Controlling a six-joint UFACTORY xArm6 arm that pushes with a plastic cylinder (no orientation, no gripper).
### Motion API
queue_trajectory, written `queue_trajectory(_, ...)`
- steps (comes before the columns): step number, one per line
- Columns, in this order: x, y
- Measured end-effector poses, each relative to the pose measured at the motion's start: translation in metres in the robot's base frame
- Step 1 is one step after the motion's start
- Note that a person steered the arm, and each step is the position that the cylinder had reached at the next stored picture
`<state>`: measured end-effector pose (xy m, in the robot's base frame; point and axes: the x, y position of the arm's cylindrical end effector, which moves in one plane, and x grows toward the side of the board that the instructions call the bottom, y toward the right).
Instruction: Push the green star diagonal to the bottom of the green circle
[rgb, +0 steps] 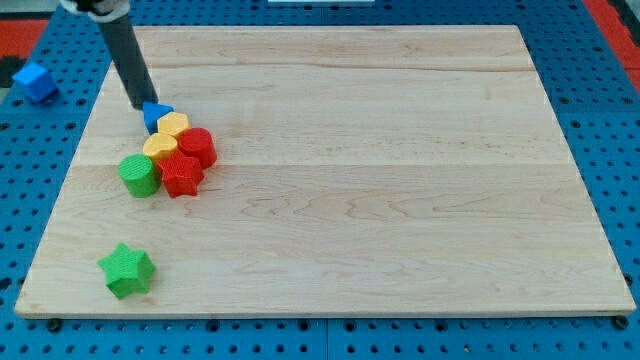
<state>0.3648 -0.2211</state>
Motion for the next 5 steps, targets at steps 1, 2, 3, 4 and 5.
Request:
queue_trajectory(1, 0.024, -0.006)
queue_trajectory(2, 0.020, -0.047)
queue_trajectory(3, 0.008, -0.083)
queue_trajectory(4, -0.008, -0.083)
queue_trajectory(5, 0.014, -0.070)
